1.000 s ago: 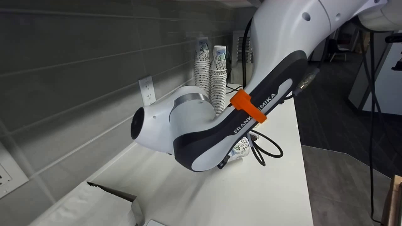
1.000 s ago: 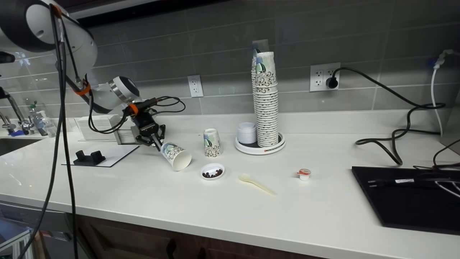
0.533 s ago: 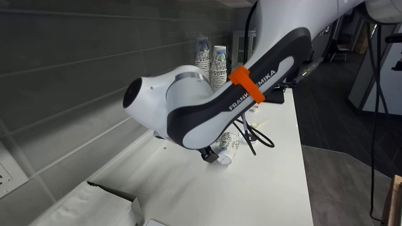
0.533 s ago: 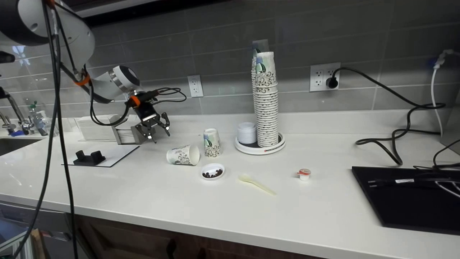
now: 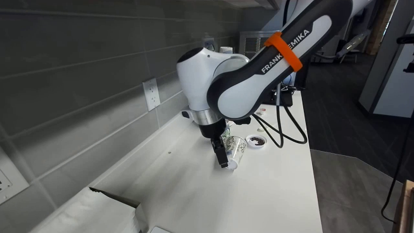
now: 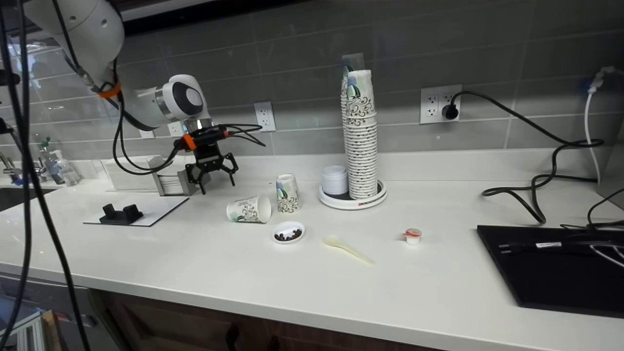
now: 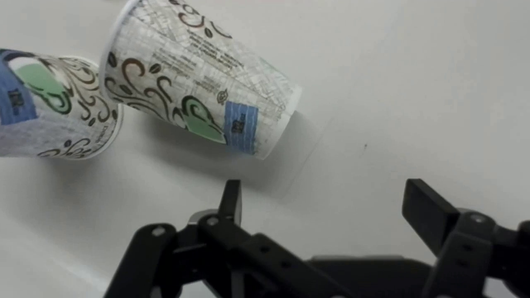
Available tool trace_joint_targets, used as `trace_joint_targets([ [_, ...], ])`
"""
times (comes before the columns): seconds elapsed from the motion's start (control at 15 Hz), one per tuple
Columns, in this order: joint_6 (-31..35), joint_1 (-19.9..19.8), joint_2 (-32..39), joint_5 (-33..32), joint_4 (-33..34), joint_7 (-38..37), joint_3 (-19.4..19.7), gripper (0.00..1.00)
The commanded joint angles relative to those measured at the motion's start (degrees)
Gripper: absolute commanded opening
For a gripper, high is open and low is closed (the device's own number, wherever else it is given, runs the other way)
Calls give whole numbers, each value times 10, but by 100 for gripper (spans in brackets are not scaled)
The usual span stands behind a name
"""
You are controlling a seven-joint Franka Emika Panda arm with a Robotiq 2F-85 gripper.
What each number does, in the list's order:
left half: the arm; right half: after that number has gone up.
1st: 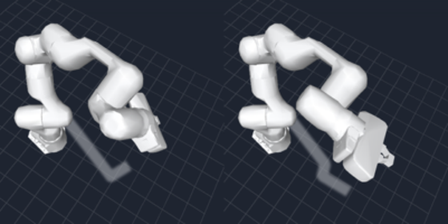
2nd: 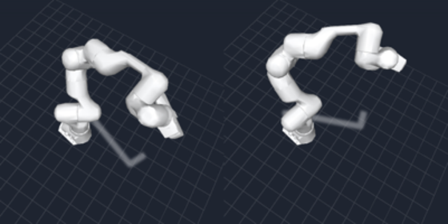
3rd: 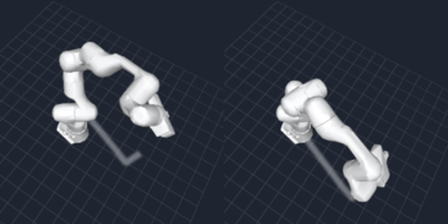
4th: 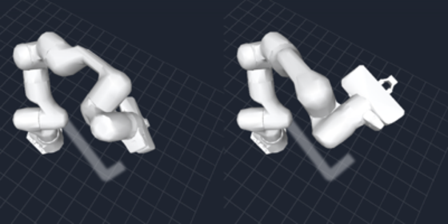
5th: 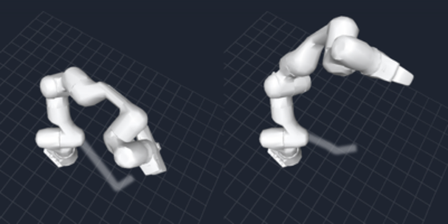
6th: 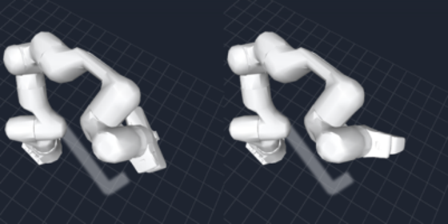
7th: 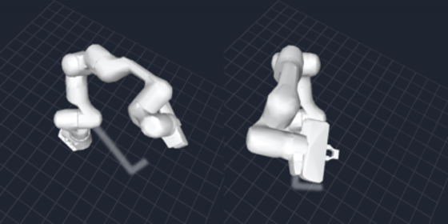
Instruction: Remove a cup from the small stack and place it upright
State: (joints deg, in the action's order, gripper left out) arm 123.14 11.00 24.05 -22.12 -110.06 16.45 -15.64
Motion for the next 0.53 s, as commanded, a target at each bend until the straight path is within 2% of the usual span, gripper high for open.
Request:
trace_joint_targets([
  [0.0,150,-34,-84,75,-142,2,3,100],
  [0.27,302,-86,-167,185,-268,60,-1,100],
  [0.4,341,-114,-219,264,-320,137,-10,100],
  [0.47,341,-168,-230,311,-329,189,-66,100],
])
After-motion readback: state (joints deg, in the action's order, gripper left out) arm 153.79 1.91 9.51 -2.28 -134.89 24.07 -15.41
